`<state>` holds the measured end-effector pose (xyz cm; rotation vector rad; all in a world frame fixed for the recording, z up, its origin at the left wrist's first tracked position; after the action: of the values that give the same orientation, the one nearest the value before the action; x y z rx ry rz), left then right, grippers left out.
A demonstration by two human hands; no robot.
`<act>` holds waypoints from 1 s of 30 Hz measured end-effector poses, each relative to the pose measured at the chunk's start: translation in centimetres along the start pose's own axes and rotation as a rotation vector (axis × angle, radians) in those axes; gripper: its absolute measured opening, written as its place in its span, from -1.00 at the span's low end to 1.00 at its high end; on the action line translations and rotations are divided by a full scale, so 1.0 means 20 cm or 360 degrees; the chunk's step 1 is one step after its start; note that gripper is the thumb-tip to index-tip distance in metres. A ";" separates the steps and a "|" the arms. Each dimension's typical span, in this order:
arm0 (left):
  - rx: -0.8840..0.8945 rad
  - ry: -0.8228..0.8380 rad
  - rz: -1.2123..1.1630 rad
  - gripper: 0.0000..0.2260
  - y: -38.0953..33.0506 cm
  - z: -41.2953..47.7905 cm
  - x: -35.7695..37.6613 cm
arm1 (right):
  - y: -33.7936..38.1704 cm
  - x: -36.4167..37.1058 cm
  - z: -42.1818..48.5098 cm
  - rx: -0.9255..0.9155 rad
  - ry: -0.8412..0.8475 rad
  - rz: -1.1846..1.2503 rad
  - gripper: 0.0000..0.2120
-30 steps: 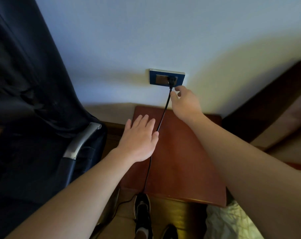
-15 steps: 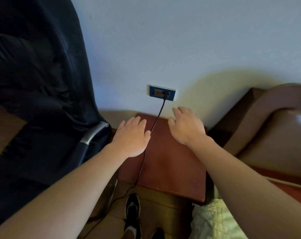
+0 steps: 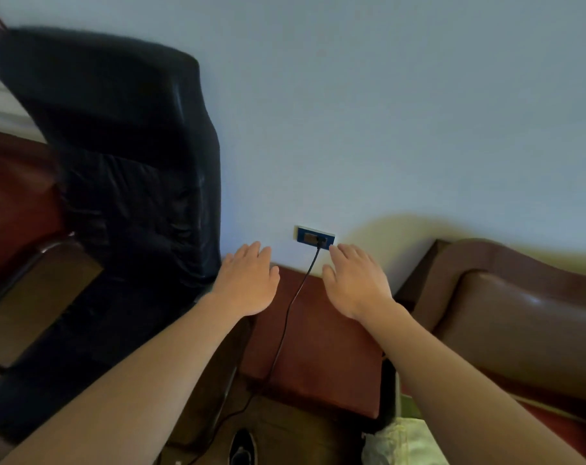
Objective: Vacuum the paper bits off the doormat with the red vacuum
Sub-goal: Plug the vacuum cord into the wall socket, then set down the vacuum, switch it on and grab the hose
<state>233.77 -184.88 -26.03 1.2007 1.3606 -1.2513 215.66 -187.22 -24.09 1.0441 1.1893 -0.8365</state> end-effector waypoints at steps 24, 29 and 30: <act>-0.0163 -0.0310 -0.0193 -0.51 0.64 -0.91 -0.85 | 1.02 -0.62 -0.45 -0.0243 -0.0124 -0.0010 -0.58; -0.0144 -0.0319 -0.0189 -0.49 0.83 -1.06 -0.89 | 1.28 -0.65 -0.55 -0.0272 -0.0161 0.0025 -0.57; -0.0146 -0.0321 -0.0182 -0.49 0.87 -1.09 -0.90 | 1.33 -0.65 -0.56 -0.0278 -0.0174 0.0030 -0.57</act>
<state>253.04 -164.29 -8.52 0.9187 1.3364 -1.3367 234.17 -168.28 -6.80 0.8555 1.1368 -0.7515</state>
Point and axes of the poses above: each hand's wrist, its own z-axis towards the middle knuckle, its own x-axis out of the palm, y = z × x, the point moved 7 cm from there along z, towards the middle knuckle, and after that the axes turned 5 degrees about -y, right-handed, at the moved point
